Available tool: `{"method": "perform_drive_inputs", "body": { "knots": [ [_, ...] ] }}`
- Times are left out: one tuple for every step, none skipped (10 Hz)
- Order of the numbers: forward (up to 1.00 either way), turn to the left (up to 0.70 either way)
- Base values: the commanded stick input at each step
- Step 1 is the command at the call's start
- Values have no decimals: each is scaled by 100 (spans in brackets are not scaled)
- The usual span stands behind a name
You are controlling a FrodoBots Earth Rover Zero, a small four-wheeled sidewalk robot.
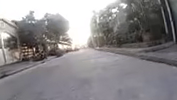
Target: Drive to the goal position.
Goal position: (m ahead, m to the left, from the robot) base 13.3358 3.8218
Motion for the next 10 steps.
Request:
{"method": "perform_drive_inputs", "body": {
  "knots": [
    [100, 2],
    [100, 2],
    [100, 2],
    [100, 2],
    [100, 2],
    [100, 2],
    [100, 2],
    [100, 2],
    [100, 2],
    [100, -4]
  ]
}}
